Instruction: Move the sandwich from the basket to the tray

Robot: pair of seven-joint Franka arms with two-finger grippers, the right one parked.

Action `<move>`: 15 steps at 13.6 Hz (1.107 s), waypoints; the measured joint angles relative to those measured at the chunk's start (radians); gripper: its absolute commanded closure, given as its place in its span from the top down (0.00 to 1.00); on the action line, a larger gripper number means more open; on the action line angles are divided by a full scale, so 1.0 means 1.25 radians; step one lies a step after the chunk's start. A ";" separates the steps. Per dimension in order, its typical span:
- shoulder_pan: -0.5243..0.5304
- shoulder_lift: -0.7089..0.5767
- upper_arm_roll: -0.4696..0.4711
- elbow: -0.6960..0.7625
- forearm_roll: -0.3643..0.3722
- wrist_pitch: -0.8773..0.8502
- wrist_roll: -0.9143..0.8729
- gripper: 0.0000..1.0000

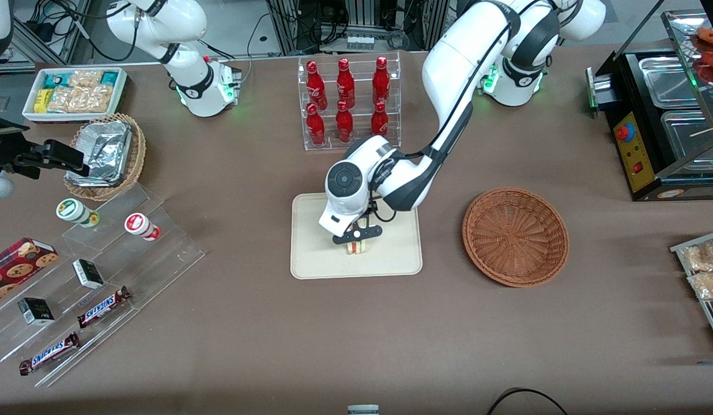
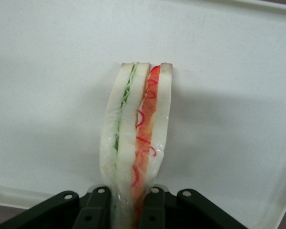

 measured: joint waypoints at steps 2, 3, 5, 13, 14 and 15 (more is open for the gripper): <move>0.000 0.012 0.002 0.013 0.001 0.000 0.000 1.00; 0.000 0.014 0.002 0.014 0.001 0.000 0.000 1.00; 0.000 0.016 0.002 0.015 0.001 0.000 0.000 1.00; 0.004 -0.050 0.020 0.064 0.003 -0.068 0.000 1.00; 0.006 -0.067 0.027 0.064 0.004 -0.084 0.000 1.00; 0.008 -0.083 0.038 0.064 0.004 -0.096 0.001 1.00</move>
